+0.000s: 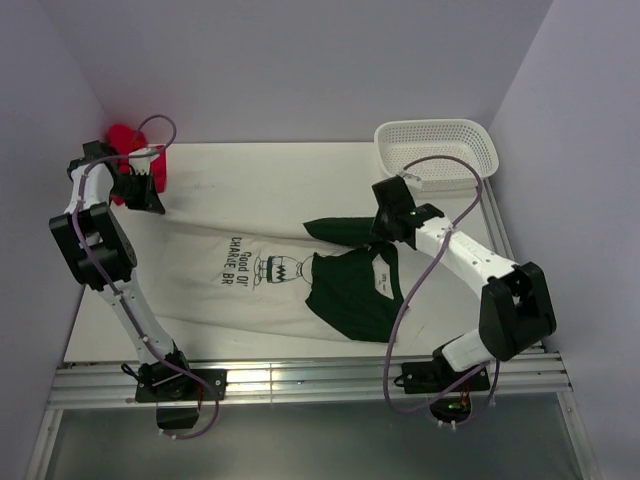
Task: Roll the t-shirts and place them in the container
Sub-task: Fold the tshirt
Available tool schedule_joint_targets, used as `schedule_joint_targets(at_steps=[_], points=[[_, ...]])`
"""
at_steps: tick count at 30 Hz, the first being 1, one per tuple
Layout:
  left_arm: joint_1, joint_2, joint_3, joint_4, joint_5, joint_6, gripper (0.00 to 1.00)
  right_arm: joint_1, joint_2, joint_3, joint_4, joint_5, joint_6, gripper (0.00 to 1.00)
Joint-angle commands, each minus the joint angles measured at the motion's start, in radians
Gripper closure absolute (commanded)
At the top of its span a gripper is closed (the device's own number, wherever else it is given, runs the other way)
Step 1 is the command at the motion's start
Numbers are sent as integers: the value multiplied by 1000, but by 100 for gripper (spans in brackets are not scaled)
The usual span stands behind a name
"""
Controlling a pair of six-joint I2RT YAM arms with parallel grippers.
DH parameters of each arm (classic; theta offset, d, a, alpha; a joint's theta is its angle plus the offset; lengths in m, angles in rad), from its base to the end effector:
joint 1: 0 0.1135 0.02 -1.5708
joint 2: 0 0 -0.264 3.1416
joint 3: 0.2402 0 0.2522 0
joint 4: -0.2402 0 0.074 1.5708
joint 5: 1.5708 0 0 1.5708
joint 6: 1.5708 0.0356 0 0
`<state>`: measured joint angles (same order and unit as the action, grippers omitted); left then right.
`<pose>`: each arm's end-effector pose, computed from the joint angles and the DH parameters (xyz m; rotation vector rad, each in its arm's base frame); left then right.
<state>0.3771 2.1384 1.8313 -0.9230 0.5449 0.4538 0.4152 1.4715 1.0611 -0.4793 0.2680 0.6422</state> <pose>0.4237 0.1480 0.2208 0.2225 2.5691 -0.4796 0.2880 0.1167 0.2493 0.3890 2.3917 0.1509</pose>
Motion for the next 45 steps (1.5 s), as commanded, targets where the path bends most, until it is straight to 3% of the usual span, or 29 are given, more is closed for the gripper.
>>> schedule_joint_targets(at_steps=[1, 15, 27, 30, 41, 45], points=[[23, -63, -29, -45, 9, 86, 100, 31, -82, -52, -18, 62, 68, 100], [66, -115, -194, -122, -43, 250, 100, 48, -220, -298, 1, 56, 191, 100], [75, -114, -267, -151, -71, 316, 100, 43, -136, -365, 44, 19, 228, 100], [75, -126, -286, -140, -86, 318, 95, 39, -122, -374, 56, 7, 228, 100], [75, -167, -325, -116, -125, 306, 93, 39, -68, -391, 99, -16, 224, 99], [74, -184, -348, -96, -154, 299, 87, 39, -59, -395, 102, -12, 226, 97]])
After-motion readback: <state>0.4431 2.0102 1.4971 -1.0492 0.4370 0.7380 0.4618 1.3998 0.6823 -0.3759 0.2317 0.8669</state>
